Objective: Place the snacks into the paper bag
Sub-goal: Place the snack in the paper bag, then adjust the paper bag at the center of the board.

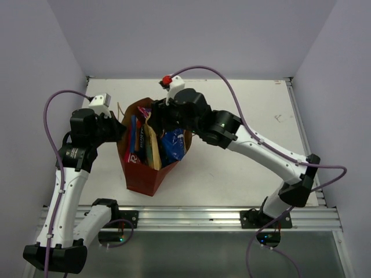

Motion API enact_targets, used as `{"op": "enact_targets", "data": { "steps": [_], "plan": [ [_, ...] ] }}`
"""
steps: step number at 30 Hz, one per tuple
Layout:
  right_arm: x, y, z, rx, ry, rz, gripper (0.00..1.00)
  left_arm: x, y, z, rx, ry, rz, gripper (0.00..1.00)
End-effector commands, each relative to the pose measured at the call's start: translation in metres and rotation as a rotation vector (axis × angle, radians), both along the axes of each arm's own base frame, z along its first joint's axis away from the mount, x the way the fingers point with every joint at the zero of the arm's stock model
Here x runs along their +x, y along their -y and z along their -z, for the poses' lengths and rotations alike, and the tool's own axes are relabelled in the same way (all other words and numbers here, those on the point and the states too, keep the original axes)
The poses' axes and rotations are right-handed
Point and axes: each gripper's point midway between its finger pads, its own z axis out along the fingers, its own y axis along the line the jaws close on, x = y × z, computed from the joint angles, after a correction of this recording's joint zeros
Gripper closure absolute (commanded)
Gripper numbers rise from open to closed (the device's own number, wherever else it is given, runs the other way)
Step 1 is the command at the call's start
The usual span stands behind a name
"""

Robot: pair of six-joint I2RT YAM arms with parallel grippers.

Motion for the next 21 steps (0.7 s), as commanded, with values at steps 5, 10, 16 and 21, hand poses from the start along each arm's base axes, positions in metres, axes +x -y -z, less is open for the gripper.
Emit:
{"op": "enact_targets", "data": {
  "steps": [5, 10, 16, 21],
  "plan": [
    [0.009, 0.106, -0.019, -0.065, 0.1, 0.296, 0.28, 0.008, 0.002, -0.025, -0.033, 0.093, -0.017, 1.0],
    [0.006, 0.133, 0.015, -0.092, 0.029, 0.362, 0.27, 0.008, 0.0, -0.023, -0.032, 0.084, -0.028, 1.0],
    [0.0, 0.146, 0.045, -0.021, -0.056, 0.36, 0.43, 0.008, -0.002, -0.018, -0.023, 0.069, -0.04, 0.99],
    [0.004, 0.144, 0.069, -0.017, -0.115, 0.344, 0.46, 0.009, -0.002, -0.015, -0.021, 0.058, -0.042, 0.99]
  ]
}}
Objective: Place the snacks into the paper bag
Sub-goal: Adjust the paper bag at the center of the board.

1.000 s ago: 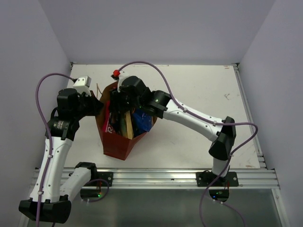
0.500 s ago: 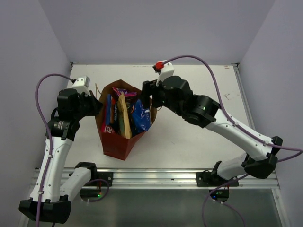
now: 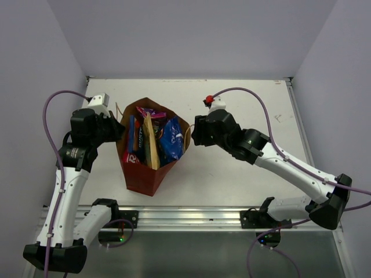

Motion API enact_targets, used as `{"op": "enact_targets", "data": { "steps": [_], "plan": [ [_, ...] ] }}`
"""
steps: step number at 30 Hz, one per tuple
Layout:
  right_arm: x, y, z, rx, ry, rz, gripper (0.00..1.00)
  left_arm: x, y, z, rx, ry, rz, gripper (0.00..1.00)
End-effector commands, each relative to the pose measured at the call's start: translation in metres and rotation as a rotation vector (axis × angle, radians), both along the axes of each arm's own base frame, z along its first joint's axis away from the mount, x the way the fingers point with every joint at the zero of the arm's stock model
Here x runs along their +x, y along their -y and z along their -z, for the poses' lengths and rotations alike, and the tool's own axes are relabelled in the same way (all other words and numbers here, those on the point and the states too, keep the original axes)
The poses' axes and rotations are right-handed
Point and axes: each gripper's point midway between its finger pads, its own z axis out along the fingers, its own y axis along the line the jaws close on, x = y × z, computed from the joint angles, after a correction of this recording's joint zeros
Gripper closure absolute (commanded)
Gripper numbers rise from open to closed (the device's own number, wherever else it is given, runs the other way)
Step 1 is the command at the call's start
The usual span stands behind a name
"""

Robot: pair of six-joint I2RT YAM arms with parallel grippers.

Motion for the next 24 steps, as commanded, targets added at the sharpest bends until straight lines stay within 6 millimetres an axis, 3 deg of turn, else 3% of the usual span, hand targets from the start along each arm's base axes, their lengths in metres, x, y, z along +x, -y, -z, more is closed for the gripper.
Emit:
{"op": "enact_targets", "data": {
  "steps": [1, 9, 11, 13, 14, 16, 17, 19, 20, 22, 23, 24],
  "plan": [
    [0.005, -0.017, -0.025, 0.16, 0.029, -0.016, 0.47, 0.007, 0.003, -0.017, -0.018, 0.067, 0.004, 0.99],
    [0.011, -0.054, 0.0, 0.192, -0.045, -0.085, 0.53, 0.009, 0.006, -0.012, -0.02, 0.046, 0.016, 0.99],
    [0.015, -0.06, 0.011, 0.176, -0.062, -0.086, 0.64, 0.008, 0.006, -0.01, -0.021, 0.038, 0.017, 1.0],
    [0.017, -0.062, 0.012, 0.159, -0.059, -0.093, 0.84, 0.01, 0.007, -0.007, -0.024, 0.029, 0.024, 0.99],
    [0.019, -0.064, 0.001, 0.159, -0.048, -0.103, 1.0, 0.012, 0.011, -0.005, -0.035, 0.017, 0.043, 1.0],
    [0.016, -0.065, -0.019, 0.15, -0.021, -0.152, 1.0, 0.015, 0.018, -0.008, -0.056, 0.014, 0.073, 1.0],
    [0.019, -0.069, -0.055, 0.189, 0.035, -0.167, 1.0, 0.015, 0.025, -0.012, -0.084, 0.013, 0.107, 1.0],
    [0.015, -0.07, -0.089, 0.204, 0.085, -0.209, 1.0, 0.021, 0.034, -0.017, -0.116, 0.015, 0.144, 1.0],
    [0.012, -0.069, -0.116, 0.236, 0.119, -0.227, 1.0, 0.022, 0.041, -0.027, -0.153, 0.027, 0.169, 1.0],
    [0.01, -0.066, -0.132, 0.237, 0.147, -0.238, 1.0, 0.03, 0.049, -0.039, -0.178, 0.051, 0.193, 1.0],
    [0.012, -0.064, -0.138, 0.236, 0.163, -0.228, 1.0, 0.036, 0.053, -0.055, -0.18, 0.075, 0.195, 1.0],
    [0.013, -0.061, -0.137, 0.223, 0.168, -0.218, 1.0, 0.038, 0.055, -0.062, -0.174, 0.081, 0.196, 1.0]
  ]
}}
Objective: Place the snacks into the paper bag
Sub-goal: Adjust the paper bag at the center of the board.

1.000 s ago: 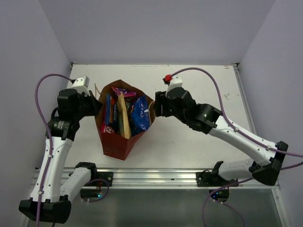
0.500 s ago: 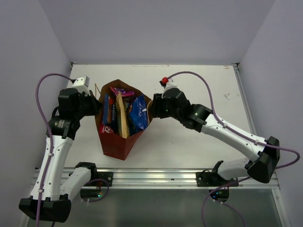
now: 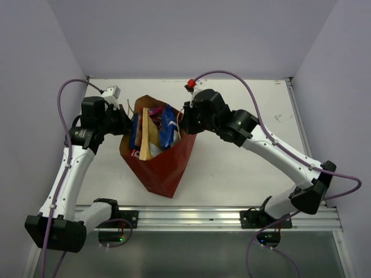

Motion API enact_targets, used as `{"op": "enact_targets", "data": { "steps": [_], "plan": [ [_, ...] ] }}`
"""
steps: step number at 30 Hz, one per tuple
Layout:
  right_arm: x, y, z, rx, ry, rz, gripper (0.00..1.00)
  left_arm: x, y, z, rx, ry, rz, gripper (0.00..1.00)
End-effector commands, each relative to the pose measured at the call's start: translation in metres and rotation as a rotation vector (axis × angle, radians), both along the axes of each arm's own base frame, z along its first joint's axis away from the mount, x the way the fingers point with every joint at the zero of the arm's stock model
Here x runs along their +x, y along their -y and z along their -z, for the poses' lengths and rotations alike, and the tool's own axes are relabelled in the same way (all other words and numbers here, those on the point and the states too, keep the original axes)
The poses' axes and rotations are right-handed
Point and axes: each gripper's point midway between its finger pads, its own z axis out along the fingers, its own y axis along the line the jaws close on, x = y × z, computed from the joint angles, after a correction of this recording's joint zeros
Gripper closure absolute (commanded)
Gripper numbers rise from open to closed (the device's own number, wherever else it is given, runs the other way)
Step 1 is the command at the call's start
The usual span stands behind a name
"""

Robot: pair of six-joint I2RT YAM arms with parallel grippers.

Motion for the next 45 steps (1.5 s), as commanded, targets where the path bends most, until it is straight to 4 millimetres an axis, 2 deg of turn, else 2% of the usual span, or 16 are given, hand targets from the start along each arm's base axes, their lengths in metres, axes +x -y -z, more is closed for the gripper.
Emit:
{"op": "enact_targets", "data": {
  "steps": [1, 2, 4, 5, 8, 14, 20, 22, 24, 25, 29, 30, 33, 34, 38, 45],
  "plan": [
    [0.007, 0.005, -0.095, 0.167, 0.215, 0.009, 1.0, 0.014, 0.041, -0.091, -0.099, 0.229, 0.116, 1.0],
    [0.013, 0.011, -0.082, 0.14, 0.204, 0.04, 1.0, 0.017, 0.044, -0.101, -0.074, 0.26, 0.105, 1.0],
    [0.017, 0.012, -0.069, 0.135, 0.171, 0.048, 1.0, 0.015, 0.061, -0.095, -0.067, 0.279, 0.138, 1.0],
    [0.019, 0.013, -0.058, 0.119, 0.156, 0.053, 1.0, 0.021, 0.057, -0.068, -0.045, 0.22, 0.101, 1.0],
    [0.033, 0.023, -0.038, 0.069, 0.146, 0.1, 1.0, 0.019, 0.074, -0.026, -0.081, 0.084, 0.177, 1.0],
    [0.068, 0.04, -0.029, 0.041, 0.179, 0.166, 1.0, 0.023, 0.11, -0.046, -0.115, 0.188, 0.264, 1.0],
    [0.087, 0.044, -0.058, 0.039, 0.222, 0.189, 1.0, 0.002, 0.149, -0.089, -0.125, 0.312, 0.388, 1.0],
    [0.086, 0.044, -0.066, 0.067, 0.24, 0.201, 1.0, -0.009, 0.158, -0.084, -0.14, 0.303, 0.418, 1.0],
    [0.091, 0.048, -0.063, 0.066, 0.244, 0.232, 0.97, -0.014, 0.156, -0.081, -0.157, 0.32, 0.406, 1.0],
    [0.093, 0.049, -0.054, 0.049, 0.233, 0.242, 0.96, -0.015, 0.153, -0.056, -0.149, 0.273, 0.383, 1.0],
    [0.101, 0.055, -0.023, 0.003, 0.176, 0.296, 0.96, -0.018, 0.152, -0.01, -0.133, 0.137, 0.357, 1.0],
    [0.101, 0.054, -0.018, 0.001, 0.165, 0.297, 0.96, -0.02, 0.154, -0.008, -0.141, 0.125, 0.37, 1.0],
    [0.099, 0.053, -0.016, 0.013, 0.152, 0.29, 0.95, -0.017, 0.148, -0.012, -0.13, 0.127, 0.329, 1.0],
    [0.098, 0.053, -0.018, 0.017, 0.153, 0.291, 0.95, -0.013, 0.145, -0.023, -0.119, 0.15, 0.308, 1.0],
    [0.093, 0.061, -0.037, 0.031, 0.187, 0.297, 0.86, -0.003, 0.115, -0.046, -0.035, 0.193, 0.153, 0.94],
    [0.085, 0.074, -0.058, 0.039, 0.233, 0.309, 0.65, -0.007, 0.09, -0.081, -0.047, 0.286, 0.044, 0.6]
  ]
}}
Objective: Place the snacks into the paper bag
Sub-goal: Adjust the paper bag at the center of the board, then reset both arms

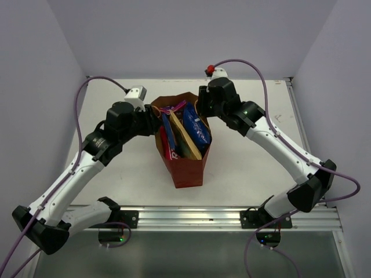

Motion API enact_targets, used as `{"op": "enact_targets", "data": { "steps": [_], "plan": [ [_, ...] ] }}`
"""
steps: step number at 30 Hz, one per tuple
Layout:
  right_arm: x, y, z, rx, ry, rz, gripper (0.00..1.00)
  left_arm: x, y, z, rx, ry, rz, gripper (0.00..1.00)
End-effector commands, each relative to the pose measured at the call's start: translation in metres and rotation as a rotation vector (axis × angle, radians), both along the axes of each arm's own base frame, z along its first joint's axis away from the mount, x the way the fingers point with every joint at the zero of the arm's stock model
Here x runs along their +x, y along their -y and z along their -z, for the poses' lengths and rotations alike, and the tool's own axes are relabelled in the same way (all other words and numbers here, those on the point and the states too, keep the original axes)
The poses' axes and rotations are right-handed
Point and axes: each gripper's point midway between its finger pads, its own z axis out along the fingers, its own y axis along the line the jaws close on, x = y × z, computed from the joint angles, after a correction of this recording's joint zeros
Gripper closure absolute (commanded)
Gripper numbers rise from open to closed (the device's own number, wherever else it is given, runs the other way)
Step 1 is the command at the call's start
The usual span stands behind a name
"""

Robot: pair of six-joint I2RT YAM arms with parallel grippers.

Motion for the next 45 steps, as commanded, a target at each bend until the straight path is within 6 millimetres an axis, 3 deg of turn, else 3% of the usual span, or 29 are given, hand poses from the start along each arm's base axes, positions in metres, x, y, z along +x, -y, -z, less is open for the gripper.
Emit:
{"op": "enact_targets", "data": {
  "steps": [1, 5, 9, 10, 15, 20, 22, 29, 37, 45],
  "plan": [
    [0.001, 0.007, -0.059, 0.101, 0.144, 0.027, 0.62, 0.0, -0.013, -0.047, -0.063, 0.117, -0.075, 0.56],
    [-0.003, 0.012, -0.065, 0.104, 0.157, 0.033, 0.53, -0.005, -0.016, -0.055, -0.067, 0.125, -0.073, 0.33],
    [-0.01, 0.02, -0.068, 0.103, 0.163, 0.037, 0.43, -0.008, -0.021, -0.066, -0.071, 0.145, -0.085, 0.18],
    [-0.018, 0.029, -0.071, 0.098, 0.174, 0.044, 0.35, -0.011, -0.027, -0.073, -0.067, 0.162, -0.103, 0.1],
    [-0.03, 0.048, -0.076, 0.08, 0.198, 0.066, 0.26, -0.015, -0.04, -0.085, -0.056, 0.192, -0.14, 0.05],
    [-0.051, 0.079, -0.089, 0.068, 0.256, 0.105, 0.06, -0.025, -0.056, -0.103, -0.057, 0.242, -0.182, 0.0],
    [-0.06, 0.097, -0.098, 0.066, 0.294, 0.138, 0.02, -0.03, -0.066, -0.11, -0.048, 0.263, -0.208, 0.0],
    [-0.093, 0.156, -0.093, 0.01, 0.37, 0.253, 0.02, -0.059, -0.11, -0.129, -0.047, 0.349, -0.323, 0.0],
    [-0.131, 0.217, -0.068, -0.046, 0.409, 0.381, 0.02, -0.097, -0.164, -0.112, -0.042, 0.407, -0.479, 0.0],
    [-0.151, 0.247, -0.016, -0.088, 0.412, 0.444, 0.01, -0.119, -0.196, -0.055, -0.057, 0.426, -0.59, 0.0]
  ]
}}
